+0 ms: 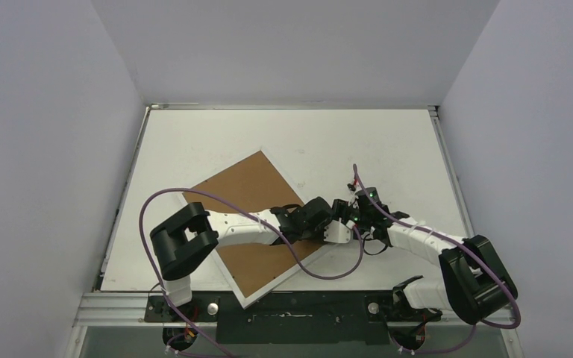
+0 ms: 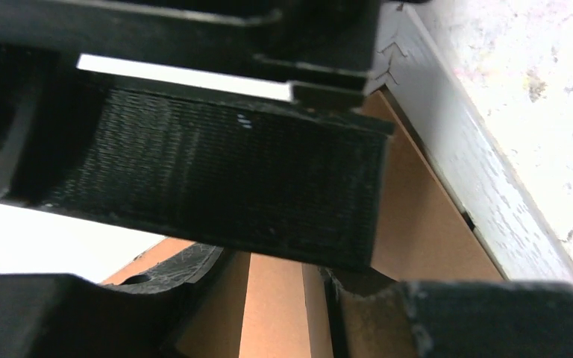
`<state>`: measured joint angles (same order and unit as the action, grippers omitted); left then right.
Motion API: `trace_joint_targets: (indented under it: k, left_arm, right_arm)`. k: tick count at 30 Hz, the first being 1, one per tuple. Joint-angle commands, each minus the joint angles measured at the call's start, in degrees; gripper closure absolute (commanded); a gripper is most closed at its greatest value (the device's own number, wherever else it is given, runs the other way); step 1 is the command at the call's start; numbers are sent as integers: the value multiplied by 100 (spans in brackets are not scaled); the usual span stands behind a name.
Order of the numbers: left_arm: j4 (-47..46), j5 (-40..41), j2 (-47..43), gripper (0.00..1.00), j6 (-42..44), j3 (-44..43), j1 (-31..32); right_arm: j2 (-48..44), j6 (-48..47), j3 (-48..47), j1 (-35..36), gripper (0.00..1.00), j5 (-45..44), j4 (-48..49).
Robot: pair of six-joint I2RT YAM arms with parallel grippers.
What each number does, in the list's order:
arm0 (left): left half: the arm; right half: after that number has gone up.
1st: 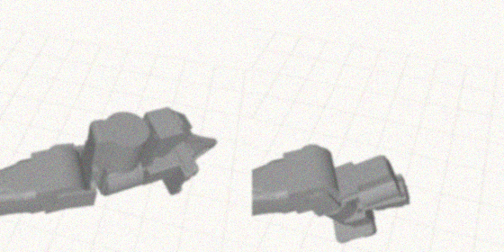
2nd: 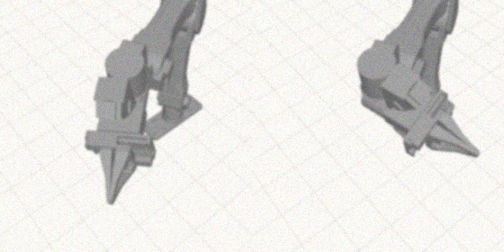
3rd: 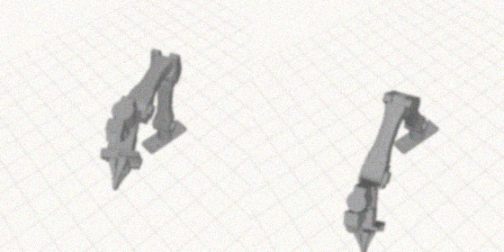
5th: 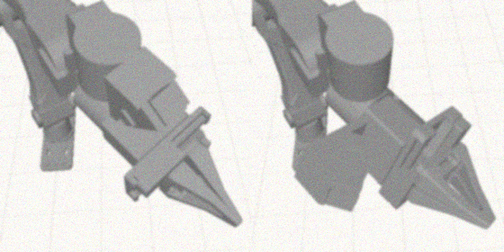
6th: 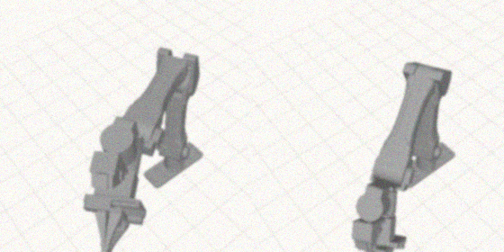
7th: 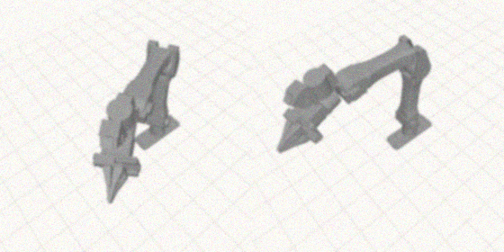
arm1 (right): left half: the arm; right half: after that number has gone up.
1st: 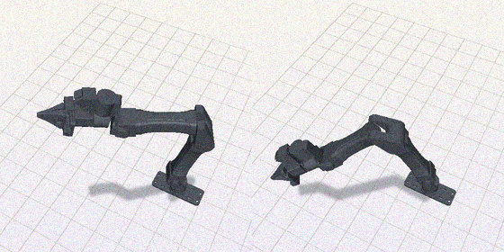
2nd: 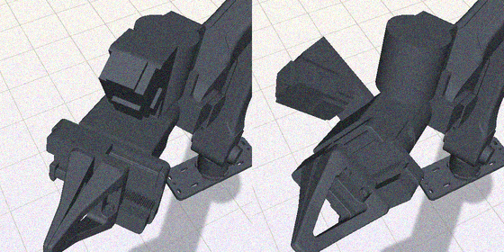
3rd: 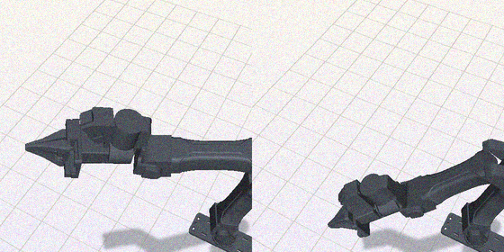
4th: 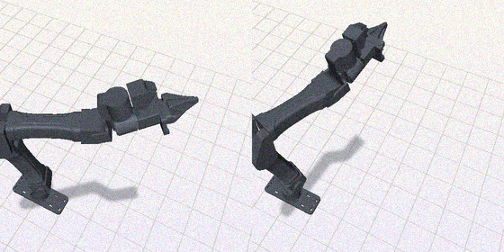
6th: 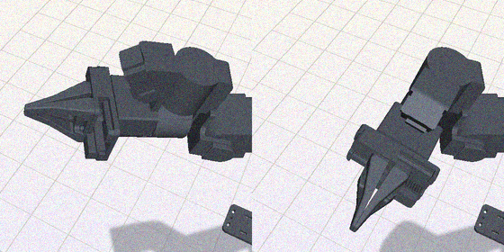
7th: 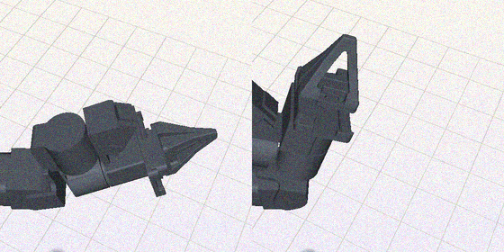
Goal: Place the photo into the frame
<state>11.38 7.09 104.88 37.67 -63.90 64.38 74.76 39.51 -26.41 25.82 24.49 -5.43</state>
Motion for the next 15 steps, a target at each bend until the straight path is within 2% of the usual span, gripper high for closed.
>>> trace_joint_targets:
  k: [1,4,8,15]
  left_arm:
    - [513,-351,664,70,-113,476,40]
    - [604,-479,608,70,-100,447,19]
    - [595,-543,574,70,-101,423,-13]
    - [495,-599,575,70,-98,555,49]
  right_arm:
    - [208,-198,510,113,41,461,-2238]
    - [213,-311,561,114,43,493,-2425]
    - [359,-325,698,136,51,436,-2369]
    - [594,-219,570,294,55,-20,-2423]
